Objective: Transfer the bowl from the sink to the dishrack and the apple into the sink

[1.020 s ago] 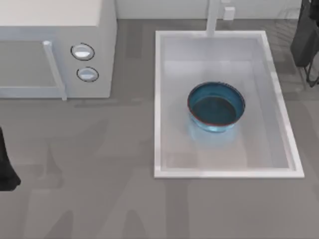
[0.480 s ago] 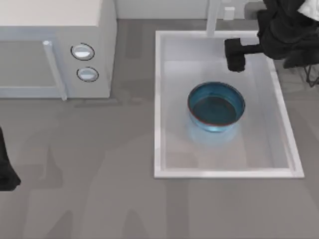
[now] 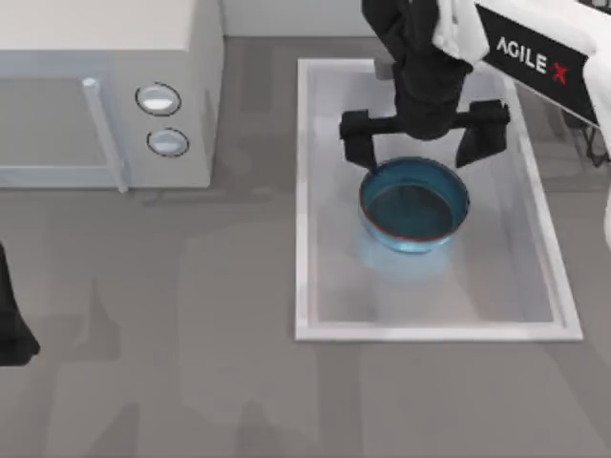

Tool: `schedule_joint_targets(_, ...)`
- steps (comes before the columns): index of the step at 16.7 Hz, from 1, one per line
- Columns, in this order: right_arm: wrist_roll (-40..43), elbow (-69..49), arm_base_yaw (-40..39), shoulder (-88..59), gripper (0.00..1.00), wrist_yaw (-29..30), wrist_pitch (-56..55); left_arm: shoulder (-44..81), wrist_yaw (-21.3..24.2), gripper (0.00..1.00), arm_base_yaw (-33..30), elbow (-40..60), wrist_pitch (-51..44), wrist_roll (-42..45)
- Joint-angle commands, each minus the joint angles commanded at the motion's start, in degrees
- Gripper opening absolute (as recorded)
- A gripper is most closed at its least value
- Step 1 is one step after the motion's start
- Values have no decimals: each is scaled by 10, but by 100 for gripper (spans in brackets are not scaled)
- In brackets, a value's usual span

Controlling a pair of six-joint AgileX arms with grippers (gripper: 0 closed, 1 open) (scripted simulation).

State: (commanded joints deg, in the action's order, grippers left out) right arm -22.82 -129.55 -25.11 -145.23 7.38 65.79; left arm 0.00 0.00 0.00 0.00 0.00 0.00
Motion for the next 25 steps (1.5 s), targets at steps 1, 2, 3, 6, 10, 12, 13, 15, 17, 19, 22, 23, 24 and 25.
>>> schedule_joint_targets(1,-14,-34,-9,-19,100,-1,16,0,0,100,0,0,0,0)
schedule_joint_targets(2,-28,-65,-18,-37,100,-3,31,0,0,100,0,0,0,0)
schedule_joint_targets(3,-42,-92,-26,-54,100,-4,44,0,0,100,0,0,0,0)
schedule_joint_targets(6,-72,-145,-44,-82,100,-8,60,0,0,100,0,0,0,0)
schedule_joint_targets(10,-80,-156,-48,-82,100,-9,61,0,0,100,0,0,0,0)
schedule_joint_targets(12,-80,-156,-48,-82,100,-9,61,0,0,100,0,0,0,0)
schedule_joint_targets(13,-80,-155,-45,-82,100,-9,60,0,0,100,0,0,0,0)
schedule_joint_targets(15,-78,-154,-45,-90,100,-9,52,0,0,100,0,0,0,0)
schedule_joint_targets(17,-76,-152,-44,-110,100,-10,29,0,0,100,0,0,0,0)
schedule_joint_targets(19,-74,-148,-42,-135,100,-10,-1,0,0,100,0,0,0,0)
schedule_joint_targets(22,-71,-142,-38,-173,100,-10,-45,0,0,100,0,0,0,0)
schedule_joint_targets(23,-70,-141,-38,-182,100,-10,-55,0,0,100,0,0,0,0)
schedule_joint_targets(24,-70,-141,-37,-187,100,-10,-60,0,0,100,0,0,0,0)
schedule_joint_targets(25,-70,-141,-37,-187,100,-10,-61,0,0,100,0,0,0,0)
